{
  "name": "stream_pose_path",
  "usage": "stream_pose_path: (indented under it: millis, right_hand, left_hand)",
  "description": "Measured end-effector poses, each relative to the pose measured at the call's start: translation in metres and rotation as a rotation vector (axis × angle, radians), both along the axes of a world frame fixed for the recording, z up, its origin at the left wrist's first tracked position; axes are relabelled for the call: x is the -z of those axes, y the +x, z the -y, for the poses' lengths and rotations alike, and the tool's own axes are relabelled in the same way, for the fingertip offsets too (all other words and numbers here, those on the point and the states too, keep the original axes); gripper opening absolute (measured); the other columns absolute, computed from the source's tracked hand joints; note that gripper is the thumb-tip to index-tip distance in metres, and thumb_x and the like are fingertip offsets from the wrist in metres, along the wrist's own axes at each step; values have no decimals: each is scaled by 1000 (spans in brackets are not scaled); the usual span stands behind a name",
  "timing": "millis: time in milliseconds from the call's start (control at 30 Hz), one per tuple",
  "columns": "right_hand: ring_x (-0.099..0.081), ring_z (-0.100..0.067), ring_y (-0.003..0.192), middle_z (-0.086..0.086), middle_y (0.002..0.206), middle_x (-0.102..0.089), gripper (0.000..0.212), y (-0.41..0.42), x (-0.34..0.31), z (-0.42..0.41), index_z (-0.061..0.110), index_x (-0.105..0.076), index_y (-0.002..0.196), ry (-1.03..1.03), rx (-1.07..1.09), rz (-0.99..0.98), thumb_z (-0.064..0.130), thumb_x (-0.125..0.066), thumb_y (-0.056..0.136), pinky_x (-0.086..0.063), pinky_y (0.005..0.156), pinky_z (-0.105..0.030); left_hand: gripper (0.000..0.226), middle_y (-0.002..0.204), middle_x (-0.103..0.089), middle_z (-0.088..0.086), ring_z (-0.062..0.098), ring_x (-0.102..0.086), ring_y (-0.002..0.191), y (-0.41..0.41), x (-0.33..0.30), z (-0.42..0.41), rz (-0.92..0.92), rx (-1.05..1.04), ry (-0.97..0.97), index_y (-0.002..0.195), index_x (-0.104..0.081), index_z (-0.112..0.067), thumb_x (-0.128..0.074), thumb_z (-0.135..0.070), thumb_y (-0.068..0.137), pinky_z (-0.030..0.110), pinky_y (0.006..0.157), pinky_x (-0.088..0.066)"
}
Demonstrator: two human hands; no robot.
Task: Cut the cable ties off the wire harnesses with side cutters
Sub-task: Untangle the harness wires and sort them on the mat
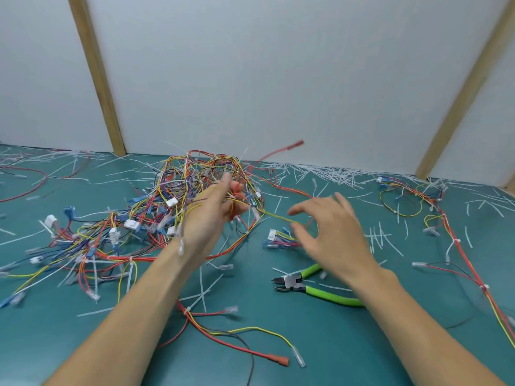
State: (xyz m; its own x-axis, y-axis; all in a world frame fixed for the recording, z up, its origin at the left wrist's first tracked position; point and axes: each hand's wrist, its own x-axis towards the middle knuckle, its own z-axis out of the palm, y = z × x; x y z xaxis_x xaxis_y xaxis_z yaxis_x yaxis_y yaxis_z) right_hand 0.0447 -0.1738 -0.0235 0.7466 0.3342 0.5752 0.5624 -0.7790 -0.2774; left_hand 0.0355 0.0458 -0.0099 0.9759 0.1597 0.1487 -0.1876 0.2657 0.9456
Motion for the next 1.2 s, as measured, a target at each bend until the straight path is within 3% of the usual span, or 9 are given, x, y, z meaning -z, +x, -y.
stream_pose_path:
  millis: [67, 167, 300, 433, 567, 767, 867, 967, 1200]
  right_hand:
    - [-65, -11, 108, 13, 109, -74, 19, -10, -3, -19, 26, -73, 111, 31, -157, -7, 24, -69, 93, -33, 119, -42]
    - [-68, -8, 86, 15, 92, -74, 18, -19, -5, -39, 26, -74, 109, 224, -276, -91, 20, -68, 93, -54, 89, -31]
    - [-62, -10, 65, 13, 72, -69, 7, -17, -2, -43, 22, -75, 89, 463, -255, -211, 15, -75, 92, -47, 62, -19]
    - [-60, -12, 66, 12, 72, -63, 15, -12, -3, -39, 21, -67, 86, 702, -292, -342, 12, -67, 99, -59, 66, -37]
    - [-64, -16, 59, 0, 69, -70, 13, -12, -4, -37, 17, -70, 87, 988, -307, -551, 11, -67, 99, -61, 64, -39]
    - [-67, -17, 63, 0, 68, -72, 11, -10, -4, -37, 9, -63, 93, 1017, -306, -710, 14, -59, 103, -57, 61, -34]
    - [-45, -14, 53, 8, 54, -51, 19, -8, 2, -36, 12, -61, 87, 846, -259, -566, 21, -60, 103, -47, 52, -23]
    - [-24, -10, 47, 10, 51, -29, 18, -7, 2, -34, 17, -63, 85, 747, -254, -437, 24, -66, 100, -28, 46, -14]
    - [-31, -8, 56, -4, 60, -51, 16, -6, 0, -29, 28, -80, 84, 690, -298, -407, 31, -70, 96, -26, 53, -21]
  left_hand:
    - [41, 73, -66, -5, 10, -63, 66, 2, 6, 5, -8, 7, 82, 94, -62, -17, -51, -56, 90, 28, 75, -44]
    - [50, 76, -68, -4, 11, -66, 75, 1, 12, 5, 2, 67, 100, 93, -62, -19, -50, -68, 87, 20, 77, -50]
    - [71, 83, -69, -10, 7, -65, 85, -3, 11, 7, 47, 81, 233, 99, -62, -17, -54, -83, 74, 21, 83, -49]
    - [45, 95, -75, 3, 3, -67, 88, -10, 8, 4, 112, 114, 485, 108, -64, -16, -72, -54, 84, 14, 78, -48]
    - [20, 99, -74, 16, 18, -70, 91, -13, 6, 8, 130, 37, 413, 108, -69, -7, -68, -19, 92, 24, 85, -52]
    - [24, 97, -74, 3, 4, -70, 88, -17, 1, 8, 165, -165, 341, 107, -69, -5, -74, -17, 87, 13, 75, -50]
    - [26, 119, -70, 10, 18, -66, 115, -15, -6, -4, 87, -150, 146, 115, -67, -16, -72, -22, 90, 33, 98, -51]
    - [18, 115, -71, 2, 17, -66, 117, -14, -17, -21, -9, -47, -191, 111, -66, -20, -59, -27, 96, 38, 104, -45]
    - [24, 76, -62, -6, 14, -67, 74, -21, -29, -56, 104, -503, -585, 81, -60, -21, -51, -36, 97, 29, 74, -47]
